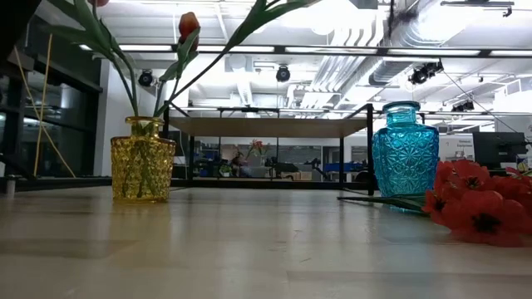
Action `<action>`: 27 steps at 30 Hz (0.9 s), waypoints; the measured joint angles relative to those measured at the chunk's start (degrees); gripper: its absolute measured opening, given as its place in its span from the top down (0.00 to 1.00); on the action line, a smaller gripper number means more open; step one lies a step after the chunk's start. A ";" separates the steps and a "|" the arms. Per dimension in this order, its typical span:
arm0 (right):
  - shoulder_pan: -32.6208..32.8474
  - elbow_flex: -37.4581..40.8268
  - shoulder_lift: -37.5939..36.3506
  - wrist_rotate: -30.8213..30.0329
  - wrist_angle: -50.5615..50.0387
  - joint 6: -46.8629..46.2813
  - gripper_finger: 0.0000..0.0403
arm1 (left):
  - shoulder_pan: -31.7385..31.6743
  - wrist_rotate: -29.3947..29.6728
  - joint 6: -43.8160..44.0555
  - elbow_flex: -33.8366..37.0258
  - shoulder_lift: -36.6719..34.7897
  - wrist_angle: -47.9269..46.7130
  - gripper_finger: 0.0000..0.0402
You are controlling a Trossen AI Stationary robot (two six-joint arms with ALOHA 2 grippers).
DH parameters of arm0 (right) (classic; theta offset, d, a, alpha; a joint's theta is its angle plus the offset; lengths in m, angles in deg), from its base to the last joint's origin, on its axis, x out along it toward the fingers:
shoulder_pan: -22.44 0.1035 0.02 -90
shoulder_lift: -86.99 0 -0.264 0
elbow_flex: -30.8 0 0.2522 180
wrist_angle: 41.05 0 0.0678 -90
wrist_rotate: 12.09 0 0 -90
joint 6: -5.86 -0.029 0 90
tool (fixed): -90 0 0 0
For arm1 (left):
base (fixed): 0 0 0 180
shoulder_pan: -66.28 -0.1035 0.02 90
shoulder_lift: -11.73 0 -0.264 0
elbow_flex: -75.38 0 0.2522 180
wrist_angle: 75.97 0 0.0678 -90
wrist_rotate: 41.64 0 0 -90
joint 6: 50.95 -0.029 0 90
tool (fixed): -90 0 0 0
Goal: Pick and place flowers into a vace then onto a shelf
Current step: Put the purple flowers into the blue vase
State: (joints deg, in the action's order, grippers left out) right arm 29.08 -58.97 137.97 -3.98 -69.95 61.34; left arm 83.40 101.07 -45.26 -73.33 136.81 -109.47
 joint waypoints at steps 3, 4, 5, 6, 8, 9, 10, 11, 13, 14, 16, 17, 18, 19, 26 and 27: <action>0.00 0.00 0.00 0.00 0.00 0.00 0.49 | 1.45 3.01 -1.64 -0.02 -0.63 0.48 0.92; 0.00 0.00 0.00 0.00 0.00 0.00 0.49 | 1.93 3.87 -2.15 -0.04 -0.77 0.34 0.92; 0.00 0.00 0.00 -0.01 0.00 0.00 0.49 | 2.43 4.57 -2.44 -0.04 -0.87 0.40 0.92; 0.00 0.00 0.00 -0.02 0.00 0.00 0.49 | 2.89 5.24 -2.47 -0.04 -0.93 0.55 0.92; 0.00 0.00 0.00 0.00 0.00 0.00 0.49 | 4.00 6.91 -2.61 -0.02 -1.46 0.10 0.92; 0.00 0.00 0.00 -0.02 0.00 -0.04 0.49 | 4.54 7.47 -2.80 -0.02 -1.61 0.20 0.92; 0.00 0.00 0.00 -0.02 0.00 -0.17 0.49 | 5.07 7.95 -2.91 -0.03 -1.82 0.33 0.92; 0.00 0.00 0.00 -0.02 0.00 -0.17 0.49 | 5.63 8.90 -2.93 -0.04 -1.92 0.43 0.92; 0.00 0.00 0.00 -0.19 0.00 -0.17 0.49 | 6.91 11.20 -3.27 -0.04 -2.06 0.26 0.92; 0.00 0.00 0.00 -0.39 0.00 -0.17 0.49 | 7.53 12.24 -3.83 -0.04 -2.06 0.26 0.92; 0.00 0.00 0.00 -0.76 0.00 -0.15 0.49 | 8.76 13.93 -3.98 -0.04 -2.17 0.30 0.92; 0.00 0.00 0.00 -0.78 0.00 -0.17 0.49 | 9.37 14.34 -3.98 -0.04 -2.27 0.37 0.92; 0.00 0.00 0.00 -0.84 0.00 -0.17 0.49 | 10.01 14.93 -3.95 -0.04 -2.31 0.52 0.92; 0.00 0.00 0.00 -0.87 0.00 -0.17 0.49 | 10.69 15.51 -3.93 -0.04 -2.32 0.63 0.92; 0.00 0.00 0.00 -0.90 0.00 -0.17 0.49 | 15.99 20.48 -3.98 -0.04 -2.34 5.06 0.92; 0.00 0.00 0.00 -0.87 0.00 -0.20 0.49 | 16.74 21.22 -3.98 -0.04 -2.32 5.87 0.92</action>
State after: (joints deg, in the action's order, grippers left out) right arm 29.08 -58.97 137.97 -4.85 -69.95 61.15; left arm 100.14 122.29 -49.24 -73.38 134.49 -103.60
